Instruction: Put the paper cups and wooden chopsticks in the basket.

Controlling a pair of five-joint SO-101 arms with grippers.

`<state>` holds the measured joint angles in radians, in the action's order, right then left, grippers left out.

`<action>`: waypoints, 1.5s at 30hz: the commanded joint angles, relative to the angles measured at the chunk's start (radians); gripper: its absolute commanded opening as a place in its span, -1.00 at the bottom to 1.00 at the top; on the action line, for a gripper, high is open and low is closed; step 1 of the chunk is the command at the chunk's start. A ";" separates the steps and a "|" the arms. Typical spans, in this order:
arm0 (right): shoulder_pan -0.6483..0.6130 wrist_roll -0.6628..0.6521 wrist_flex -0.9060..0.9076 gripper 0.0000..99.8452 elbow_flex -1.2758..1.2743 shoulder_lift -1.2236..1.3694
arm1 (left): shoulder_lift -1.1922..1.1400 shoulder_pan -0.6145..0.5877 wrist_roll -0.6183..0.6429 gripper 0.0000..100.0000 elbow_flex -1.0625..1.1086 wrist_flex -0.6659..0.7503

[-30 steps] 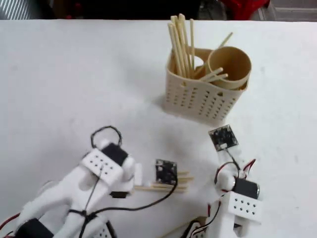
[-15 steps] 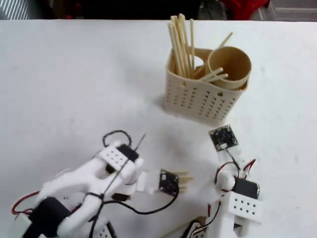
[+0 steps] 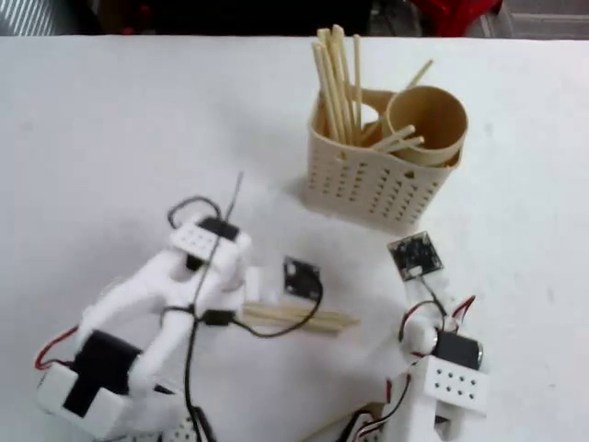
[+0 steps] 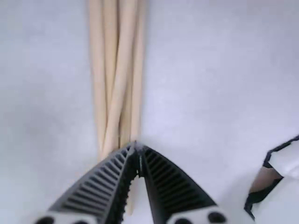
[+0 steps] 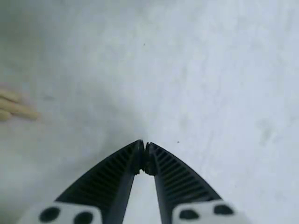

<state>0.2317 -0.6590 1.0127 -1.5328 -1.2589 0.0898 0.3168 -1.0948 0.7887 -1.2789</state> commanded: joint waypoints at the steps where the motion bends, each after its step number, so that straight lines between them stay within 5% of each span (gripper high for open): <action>1: 0.013 -0.011 -0.018 -0.97 0.005 -0.013 | -0.001 -0.053 -0.011 -0.96 -0.080 -0.011; 15: 0.013 -0.011 -0.018 -0.97 0.005 -0.013 | 0.058 -0.085 -0.002 -0.94 -0.190 -0.052; 21: 0.013 -0.011 -0.018 -0.97 0.005 -0.013 | 0.056 -0.053 0.087 -0.68 -0.186 0.054; 30: 0.013 -0.011 -0.018 -0.97 0.005 -0.013 | 0.056 -0.005 0.087 -0.70 -0.011 0.298; 38: 0.013 -0.011 -0.018 -0.97 0.005 -0.013 | 0.058 0.024 0.089 -0.71 0.077 0.365; 45: 0.013 -0.011 -0.018 -0.97 0.005 -0.013 | 0.058 0.025 0.092 -0.94 0.072 0.367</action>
<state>0.2317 -0.6590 1.0127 -1.5328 -1.2589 0.1312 0.3383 -1.0196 0.8700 -0.9321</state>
